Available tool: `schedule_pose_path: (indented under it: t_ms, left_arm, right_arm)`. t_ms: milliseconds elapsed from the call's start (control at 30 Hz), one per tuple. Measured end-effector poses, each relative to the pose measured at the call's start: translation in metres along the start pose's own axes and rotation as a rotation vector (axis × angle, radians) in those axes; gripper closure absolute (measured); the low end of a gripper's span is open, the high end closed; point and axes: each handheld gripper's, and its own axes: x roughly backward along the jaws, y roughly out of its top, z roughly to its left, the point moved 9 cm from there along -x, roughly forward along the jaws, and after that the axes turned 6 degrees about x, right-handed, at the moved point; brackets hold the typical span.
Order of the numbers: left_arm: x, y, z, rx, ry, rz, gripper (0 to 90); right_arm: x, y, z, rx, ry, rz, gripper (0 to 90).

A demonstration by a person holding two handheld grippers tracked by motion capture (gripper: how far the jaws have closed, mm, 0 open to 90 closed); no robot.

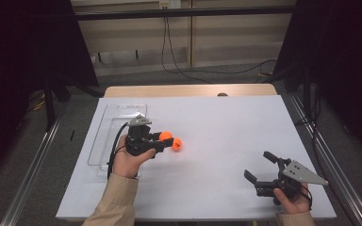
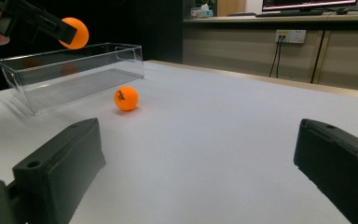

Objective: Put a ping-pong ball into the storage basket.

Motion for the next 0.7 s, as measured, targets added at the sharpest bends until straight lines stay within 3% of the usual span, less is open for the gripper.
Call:
schedule_pose_path:
  t_ms: [700]
  left_arm:
    - [0.0040, -0.0009, 0.0064, 0.005, 0.030, 0.020, 50.9]
  right_arm:
    - [-0.0010, -0.0007, -0.0018, 0.002, -0.007, 0.004, 0.7]
